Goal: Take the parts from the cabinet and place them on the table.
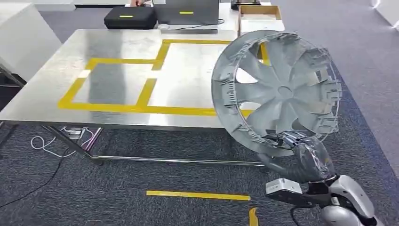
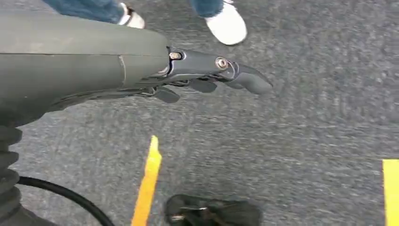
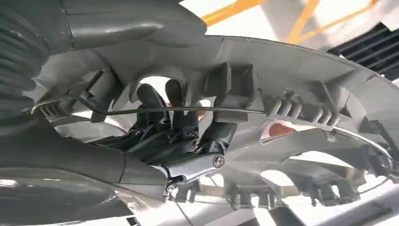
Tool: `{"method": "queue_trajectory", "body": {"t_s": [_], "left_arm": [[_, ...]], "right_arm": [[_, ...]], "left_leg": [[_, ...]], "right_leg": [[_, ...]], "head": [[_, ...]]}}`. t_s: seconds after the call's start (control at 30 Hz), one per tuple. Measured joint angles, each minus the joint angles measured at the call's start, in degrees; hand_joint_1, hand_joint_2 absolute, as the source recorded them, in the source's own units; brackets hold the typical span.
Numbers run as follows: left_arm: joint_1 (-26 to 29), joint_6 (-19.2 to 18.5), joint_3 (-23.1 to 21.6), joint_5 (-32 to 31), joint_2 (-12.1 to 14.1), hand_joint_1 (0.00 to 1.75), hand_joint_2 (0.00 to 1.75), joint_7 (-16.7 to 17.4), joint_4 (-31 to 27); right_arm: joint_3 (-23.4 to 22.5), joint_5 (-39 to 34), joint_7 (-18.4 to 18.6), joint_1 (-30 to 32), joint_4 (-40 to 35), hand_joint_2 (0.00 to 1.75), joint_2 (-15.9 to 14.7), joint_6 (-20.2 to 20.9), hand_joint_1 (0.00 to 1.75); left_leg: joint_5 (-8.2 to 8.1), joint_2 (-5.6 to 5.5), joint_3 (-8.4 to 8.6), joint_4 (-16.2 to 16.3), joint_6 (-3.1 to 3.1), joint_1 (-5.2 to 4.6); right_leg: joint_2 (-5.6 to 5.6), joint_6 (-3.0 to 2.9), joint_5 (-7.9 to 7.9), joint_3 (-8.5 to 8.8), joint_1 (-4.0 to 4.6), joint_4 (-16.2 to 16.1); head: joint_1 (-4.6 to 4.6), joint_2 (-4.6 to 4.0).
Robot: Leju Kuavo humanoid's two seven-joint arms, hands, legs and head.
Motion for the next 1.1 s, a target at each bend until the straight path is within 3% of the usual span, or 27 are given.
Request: {"method": "queue_trajectory", "body": {"t_s": [0.03, 0.07, 0.13, 0.2, 0.23, 0.3, 0.33, 0.37, 0.4, 0.47, 0.5, 0.53, 0.57, 0.6, 0.7, 0.73, 0.8, 0.83, 0.87, 0.9, 0.97, 1.0, 1.1], "left_arm": [[-0.1, 0.0, 0.0, -0.1, 0.0, 0.00, 1.75, 0.0, 0.1], [-0.2, 0.0, -0.1, -0.1, 0.1, 0.00, 1.75, 0.0, 0.1], [-0.1, -0.2, -0.3, -0.2, 0.1, 0.00, 1.75, 0.0, 0.2], [-0.1, -0.2, -0.5, -0.3, 0.0, 0.00, 1.75, 0.0, 0.2], [-0.3, -0.2, -0.7, -0.5, 0.1, 0.00, 1.75, 0.0, 0.3], [-0.5, -0.4, -1.0, -0.8, 0.0, 0.00, 1.75, 0.0, 0.5], [-0.5, -0.4, -1.1, -0.9, 0.0, 0.00, 1.75, 0.0, 0.5], [-0.4, -0.4, -1.2, -1.0, 0.0, 0.00, 1.75, 0.0, 0.6], [-0.3, -0.4, -1.3, -1.0, 0.0, 0.00, 1.75, 0.0, 0.7], [-0.3, -0.4, -1.4, -1.1, 0.0, 0.00, 1.75, 0.0, 0.7], [-0.3, -0.4, -1.4, -1.1, 0.1, 0.00, 1.75, 0.0, 0.7], [-0.6, -0.4, -1.4, -1.1, 0.2, 0.00, 1.75, 0.0, 0.7], [-0.7, -0.5, -1.5, -1.2, 0.2, 0.00, 1.75, 0.0, 0.7], [-0.7, -0.5, -1.6, -1.3, 0.2, 0.00, 1.75, 0.0, 0.7], [-0.9, -0.5, -1.9, -1.5, 0.2, 0.00, 1.75, 0.0, 0.9], [-1.1, -0.5, -1.9, -1.5, 0.2, 0.00, 1.75, 0.0, 0.9], [-1.2, -0.5, -2.1, -1.6, 0.2, 0.00, 1.75, 0.0, 1.0], [-1.0, -0.5, -2.2, -1.7, 0.2, 0.00, 1.75, 0.0, 1.1], [-1.0, -0.5, -2.4, -2.0, 0.2, 0.00, 1.75, 0.1, 1.2], [-1.0, -0.5, -2.6, -2.1, 0.2, 0.00, 1.75, 0.1, 1.2], [-1.2, -0.6, -2.9, -2.3, 0.2, 0.00, 1.75, 0.2, 1.3], [-1.3, -0.6, -3.0, -2.5, 0.2, 0.00, 1.75, 0.3, 1.3], [-1.5, -0.6, -3.2, -2.6, 0.2, 0.00, 1.75, 0.5, 1.4]], "right_arm": [[0.1, 0.4, 0.2, -0.2, 0.4, 1.75, 0.0, 0.4, 1.75], [0.2, 0.7, 0.4, -0.3, 0.6, 1.75, 0.0, 0.7, 1.75], [0.7, 1.2, 0.7, -0.9, 1.2, 1.75, 0.0, 1.3, 1.75], [1.1, 1.6, 0.9, -1.6, 1.7, 1.75, 0.0, 1.7, 1.75], [1.4, 1.7, 1.1, -2.2, 2.1, 1.75, 0.0, 2.1, 1.75], [1.9, 2.6, 1.7, -2.6, 2.9, 1.75, 0.0, 2.9, 1.75], [2.1, 2.9, 1.8, -2.8, 3.1, 1.75, 0.0, 3.2, 1.75], [2.4, 3.1, 1.9, -2.9, 3.4, 1.75, 0.0, 3.3, 1.75], [2.7, 3.2, 2.0, -3.1, 3.7, 1.75, 0.0, 3.5, 1.75], [3.3, 3.6, 2.4, -3.6, 4.2, 1.75, -0.1, 4.0, 1.75], [3.5, 3.8, 2.6, -3.9, 4.6, 1.75, -0.1, 4.3, 1.75], [3.8, 4.0, 2.8, -4.5, 5.3, 1.75, -0.1, 4.6, 1.75], [4.0, 4.2, 3.0, -5.2, 5.7, 1.75, -0.2, 5.1, 1.75], [4.1, 4.2, 3.1, -5.5, 6.0, 1.75, -0.2, 5.3, 1.75], [4.6, 4.2, 3.2, -6.2, 7.1, 1.75, -0.1, 5.9, 1.75], [4.8, 4.2, 3.3, -6.5, 7.4, 1.75, -0.2, 6.0, 1.75], [5.1, 4.3, 3.6, -7.2, 8.2, 1.75, -0.1, 6.4, 1.75], [5.5, 4.5, 3.7, -7.6, 8.6, 1.75, -0.1, 6.7, 1.75], [6.0, 4.7, 3.9, -8.0, 9.1, 1.75, -0.1, 7.1, 1.75], [6.4, 4.8, 3.9, -8.4, 9.4, 1.75, -0.1, 7.5, 1.75], [7.4, 5.3, 4.2, -9.6, 10.5, 1.75, -0.1, 8.4, 1.75], [7.9, 5.4, 4.4, -10.2, 11.2, 1.75, -0.1, 8.7, 1.75], [8.9, 5.7, 4.6, -11.7, 12.7, 1.75, -0.1, 9.1, 1.75]], "left_leg": [[-0.64, 0.07, 0.54, -1.3, 0.11, -0.19], [-1.53, 0.12, 0.81, -2.1, 0.07, -0.23], [-1.66, 0.07, 0.72, -2.4, 0.36, -0.36], [-1.54, 0.05, 2.13, -3.9, 0.68, 0.32], [-1.77, 0.09, 2.50, -4.1, 1.06, 0.42], [-2.30, 0.08, 2.90, -4.1, 1.32, 0.41], [-2.65, 0.07, 3.25, -4.1, 1.33, 0.41], [-3.04, 0.05, 3.78, -4.1, 1.29, 0.42], [-3.56, 0.00, 4.53, -4.1, 1.21, 0.49], [-4.78, -0.16, 6.32, -4.1, 0.79, 0.68], [-5.36, -0.22, 6.56, -4.2, 0.34, 0.66], [-5.62, -0.26, 6.51, -3.8, -0.07, 0.26], [-5.59, -0.24, 6.02, -3.7, -0.26, 0.29], [-5.54, -0.19, 6.00, -3.8, -0.36, 0.29], [-6.52, -0.02, 6.14, -2.9, -1.13, 0.44], [-7.70, 0.01, 4.78, -0.1, -1.48, 0.44], [-11.27, 0.02, -0.60, 9.6, -1.89, 0.66], [-12.02, 0.02, -3.10, 13.5, -1.93, 0.66], [-11.16, 0.02, -4.42, 14.5, -1.86, 0.66], [-9.12, 0.02, -4.48, 13.4, -1.68, 0.65], [-2.18, 0.02, -2.06, 4.8, -0.85, 0.48], [0.44, 0.02, -0.78, 0.0, -0.25, 0.22], [-1.38, 0.05, 0.28, -2.1, 0.21, -0.22]], "right_leg": [[0.26, 0.48, -0.36, 0.74, 0.39, 0.1], [0.13, 0.71, -0.28, 0.46, 0.25, 0.0], [0.04, 1.23, -0.30, 0.74, 0.15, -0.7], [-0.04, 1.75, -1.14, 0.57, 0.26, 0.0], [0.02, 1.86, -2.61, -1.35, 0.21, 3.4], [0.02, 2.23, -5.77, -7.31, 0.08, 13.1], [0.03, 2.36, -6.22, -9.79, 0.09, 16.5], [0.02, 2.50, -5.03, -11.09, 0.08, 17.2], [0.00, 2.59, -2.20, -10.95, -0.03, 15.3], [-0.09, 2.69, 5.40, -7.75, -0.30, 5.5], [-0.11, 2.74, 6.04, -6.35, -0.31, 2.8], [-0.08, 2.65, 5.75, -5.66, 0.05, 2.3], [-0.08, 1.70, 4.21, -5.00, -0.03, 0.6], [0.16, 1.41, 4.29, -5.22, 0.06, 0.9], [0.16, 0.49, 3.78, -4.42, -0.27, 0.5], [-0.10, 0.04, 3.49, -4.06, -0.29, 0.4], [-0.19, -0.38, 3.07, -3.62, -0.23, 0.4], [-0.12, -0.47, 2.80, -3.38, -0.20, 0.4], [0.02, -0.47, 2.55, -3.02, -0.18, 0.5], [0.13, -0.44, 2.24, -2.50, -0.15, 0.4], [0.29, -0.29, 1.46, -1.19, -0.05, 0.4], [0.27, -0.09, 1.06, -0.68, -0.03, 0.4], [0.32, 0.95, 0.79, -1.18, 0.12, 0.4]], "head": [[0.05, 0.00], [0.03, 0.00], [0.01, 0.00], [0.10, 0.00], [0.51, 0.00], [0.49, 0.00], [0.40, 0.00], [0.53, 0.00], [0.40, 0.00], [0.49, 0.00], [0.42, -0.02], [0.60, -0.07], [0.73, -0.02], [0.36, -0.02], [0.49, -0.02], [0.42, -0.02], [0.49, -0.02], [0.44, -0.02], [0.42, -0.02], [0.45, -0.02], [0.45, -0.02], [0.42, -0.02], [0.42, -0.02]]}}
